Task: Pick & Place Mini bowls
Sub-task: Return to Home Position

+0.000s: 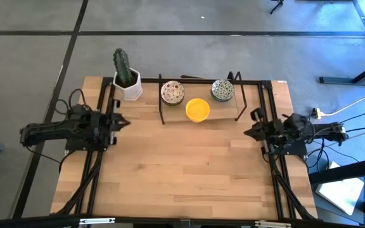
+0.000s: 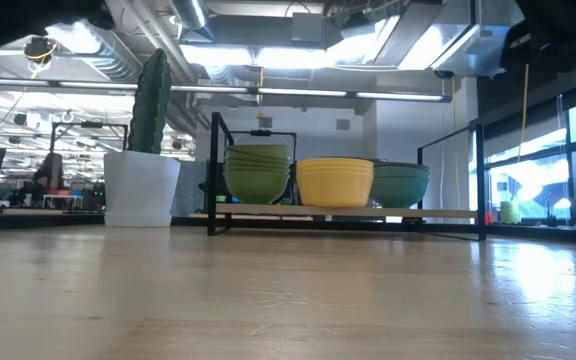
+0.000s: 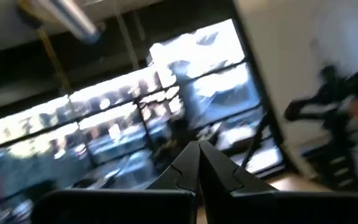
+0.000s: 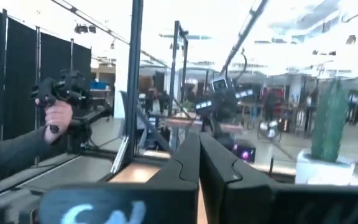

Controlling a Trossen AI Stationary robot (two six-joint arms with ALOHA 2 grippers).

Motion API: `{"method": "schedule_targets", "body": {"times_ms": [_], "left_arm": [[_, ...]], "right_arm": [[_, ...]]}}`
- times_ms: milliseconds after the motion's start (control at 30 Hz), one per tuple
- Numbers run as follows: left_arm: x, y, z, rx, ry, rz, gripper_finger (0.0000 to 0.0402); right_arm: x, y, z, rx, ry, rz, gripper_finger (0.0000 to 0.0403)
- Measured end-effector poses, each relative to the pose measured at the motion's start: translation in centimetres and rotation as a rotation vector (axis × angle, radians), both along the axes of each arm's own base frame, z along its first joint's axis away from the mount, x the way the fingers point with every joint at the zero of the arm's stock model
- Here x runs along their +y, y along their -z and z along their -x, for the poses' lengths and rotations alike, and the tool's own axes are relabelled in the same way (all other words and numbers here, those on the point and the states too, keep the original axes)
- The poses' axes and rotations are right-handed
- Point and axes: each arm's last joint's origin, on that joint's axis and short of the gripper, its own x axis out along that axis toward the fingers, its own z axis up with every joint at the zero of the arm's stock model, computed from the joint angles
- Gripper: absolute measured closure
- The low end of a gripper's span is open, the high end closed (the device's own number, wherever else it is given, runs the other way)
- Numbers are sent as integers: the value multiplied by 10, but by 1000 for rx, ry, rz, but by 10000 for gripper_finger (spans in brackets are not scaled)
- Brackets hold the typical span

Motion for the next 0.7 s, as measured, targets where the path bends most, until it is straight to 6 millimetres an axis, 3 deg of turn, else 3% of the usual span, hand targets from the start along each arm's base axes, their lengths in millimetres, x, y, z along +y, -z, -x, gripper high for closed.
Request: {"method": "schedule_targets", "body": {"times_ms": [133, 300, 533, 700], "left_arm": [[-4, 21, 7, -22, 124, 3, 399], [-3, 50, 4, 29, 95, -23, 400], [-2, 77, 0, 299, 74, -20, 400], [-1, 81, -4, 353, 52, -1, 400]], "right_arm": [[0, 27, -2, 4, -10, -35, 402], [-1, 28, -2, 17, 18, -49, 402], [0, 29, -2, 17, -5, -18, 401], [0, 29, -2, 21, -7, -26, 398]]}}
